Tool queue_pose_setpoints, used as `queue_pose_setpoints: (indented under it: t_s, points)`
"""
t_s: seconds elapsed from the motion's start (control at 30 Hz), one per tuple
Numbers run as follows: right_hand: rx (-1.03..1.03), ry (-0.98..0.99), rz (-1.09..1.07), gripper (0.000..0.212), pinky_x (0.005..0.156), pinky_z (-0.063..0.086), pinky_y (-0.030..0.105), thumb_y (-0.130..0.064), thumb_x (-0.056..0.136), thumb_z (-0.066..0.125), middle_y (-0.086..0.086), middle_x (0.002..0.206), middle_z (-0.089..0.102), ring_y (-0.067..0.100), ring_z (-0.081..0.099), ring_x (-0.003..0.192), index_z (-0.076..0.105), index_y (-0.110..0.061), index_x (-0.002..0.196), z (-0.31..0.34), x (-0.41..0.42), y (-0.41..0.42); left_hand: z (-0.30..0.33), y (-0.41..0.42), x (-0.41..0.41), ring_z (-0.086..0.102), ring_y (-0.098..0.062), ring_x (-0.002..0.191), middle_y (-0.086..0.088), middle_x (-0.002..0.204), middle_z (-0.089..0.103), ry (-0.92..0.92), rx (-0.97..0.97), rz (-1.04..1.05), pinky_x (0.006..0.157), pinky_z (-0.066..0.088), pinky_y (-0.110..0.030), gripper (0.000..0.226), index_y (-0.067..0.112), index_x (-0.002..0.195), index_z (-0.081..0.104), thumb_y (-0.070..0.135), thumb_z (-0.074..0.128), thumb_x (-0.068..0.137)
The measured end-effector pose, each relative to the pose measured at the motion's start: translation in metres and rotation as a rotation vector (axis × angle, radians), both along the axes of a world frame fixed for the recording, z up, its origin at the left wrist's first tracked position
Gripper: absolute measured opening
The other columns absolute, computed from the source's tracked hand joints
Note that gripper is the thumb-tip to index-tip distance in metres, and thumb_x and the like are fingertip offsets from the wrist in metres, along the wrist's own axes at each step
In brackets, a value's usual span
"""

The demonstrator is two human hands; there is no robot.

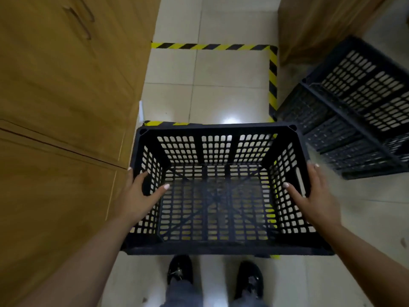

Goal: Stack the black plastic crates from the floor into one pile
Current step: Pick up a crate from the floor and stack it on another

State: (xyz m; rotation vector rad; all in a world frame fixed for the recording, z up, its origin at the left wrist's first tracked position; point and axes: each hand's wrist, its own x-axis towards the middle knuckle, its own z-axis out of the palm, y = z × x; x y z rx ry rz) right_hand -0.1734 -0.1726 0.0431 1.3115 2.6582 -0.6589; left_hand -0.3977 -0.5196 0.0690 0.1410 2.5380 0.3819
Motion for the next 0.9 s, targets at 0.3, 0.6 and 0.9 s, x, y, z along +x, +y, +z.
queue_pose_setpoints:
  t_s: [0.3,0.6,0.9]
  points:
    - [0.014,0.09,-0.073,0.087,0.083,0.049,0.047,-0.072,0.079,0.05,0.001,0.155,0.028,0.027,0.039,0.135,0.018,-0.031,0.148,-0.116,-0.019,-0.014,-0.128,0.0,-0.048,0.024,-0.041,0.139,0.002,0.162,-0.001,0.004,-0.004,-0.122,0.109,0.029,-0.051,0.097,0.035,0.149,0.024,0.085,0.041,0.068]
    - [0.07,0.021,-0.077,0.089,0.067,0.05,0.041,-0.075,0.078,0.043,-0.006,0.158,0.016,0.032,0.056,0.117,0.021,-0.028,0.149,-0.151,-0.014,-0.019,-0.16,0.003,-0.045,0.027,-0.042,0.133,0.0,0.16,-0.016,0.033,-0.078,-0.227,0.106,0.031,-0.047,0.102,0.038,0.151,0.012,0.09,0.028,0.064]
    - [-0.007,-0.09,0.039,0.089,0.107,0.034,0.052,-0.075,0.08,0.043,0.007,0.161,0.002,0.034,0.021,0.143,0.009,-0.035,0.152,-0.14,-0.006,-0.01,-0.142,0.016,-0.044,0.018,-0.042,0.141,-0.014,0.16,-0.012,-0.03,-0.255,-0.307,0.113,0.022,-0.052,0.106,0.02,0.153,-0.005,0.083,0.024,0.073]
